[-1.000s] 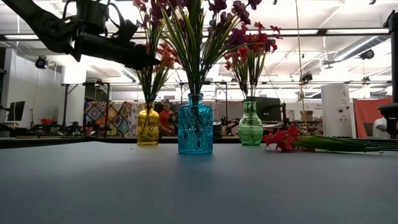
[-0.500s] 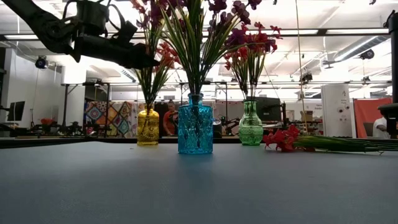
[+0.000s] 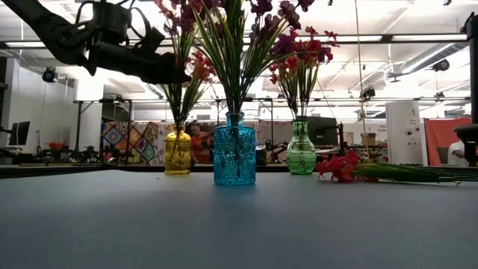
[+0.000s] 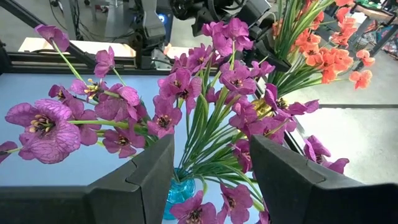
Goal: Sort flowers into vase by color
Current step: Put the orange flower into the yellow vase
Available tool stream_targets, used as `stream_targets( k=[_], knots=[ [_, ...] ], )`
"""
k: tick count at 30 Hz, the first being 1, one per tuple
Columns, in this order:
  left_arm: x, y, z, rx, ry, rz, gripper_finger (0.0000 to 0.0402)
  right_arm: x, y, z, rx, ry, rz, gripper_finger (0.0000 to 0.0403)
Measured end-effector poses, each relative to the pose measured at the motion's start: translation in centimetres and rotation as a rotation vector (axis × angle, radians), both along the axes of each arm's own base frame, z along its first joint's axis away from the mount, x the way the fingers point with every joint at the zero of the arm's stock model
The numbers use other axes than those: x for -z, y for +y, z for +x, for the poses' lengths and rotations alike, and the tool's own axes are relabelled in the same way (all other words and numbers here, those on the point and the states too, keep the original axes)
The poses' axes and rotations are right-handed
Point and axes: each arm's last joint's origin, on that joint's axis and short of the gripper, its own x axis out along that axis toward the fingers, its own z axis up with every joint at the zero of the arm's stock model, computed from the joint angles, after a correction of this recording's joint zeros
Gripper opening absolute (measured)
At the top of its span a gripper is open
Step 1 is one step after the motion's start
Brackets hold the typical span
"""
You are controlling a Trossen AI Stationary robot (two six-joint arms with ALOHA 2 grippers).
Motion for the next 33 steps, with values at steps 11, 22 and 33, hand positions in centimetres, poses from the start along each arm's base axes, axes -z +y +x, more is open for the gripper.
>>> stream_targets(
  k=[11, 22, 33],
  knots=[
    [0.17, 0.14, -0.10, -0.011, -0.006, -0.037, 0.0000, 0.00, 0.00, 0.00, 0.000, 0.000, 0.000, 0.0203],
    [0.30, 0.14, -0.11, -0.013, -0.013, -0.068, 0.0000, 0.00, 0.00, 0.00, 0.000, 0.000, 0.000, 0.0203],
    [0.59, 0.08, -0.24, -0.024, -0.025, -0.092, 0.0000, 0.00, 0.00, 0.00, 0.000, 0.000, 0.000, 0.0203]
  ],
)
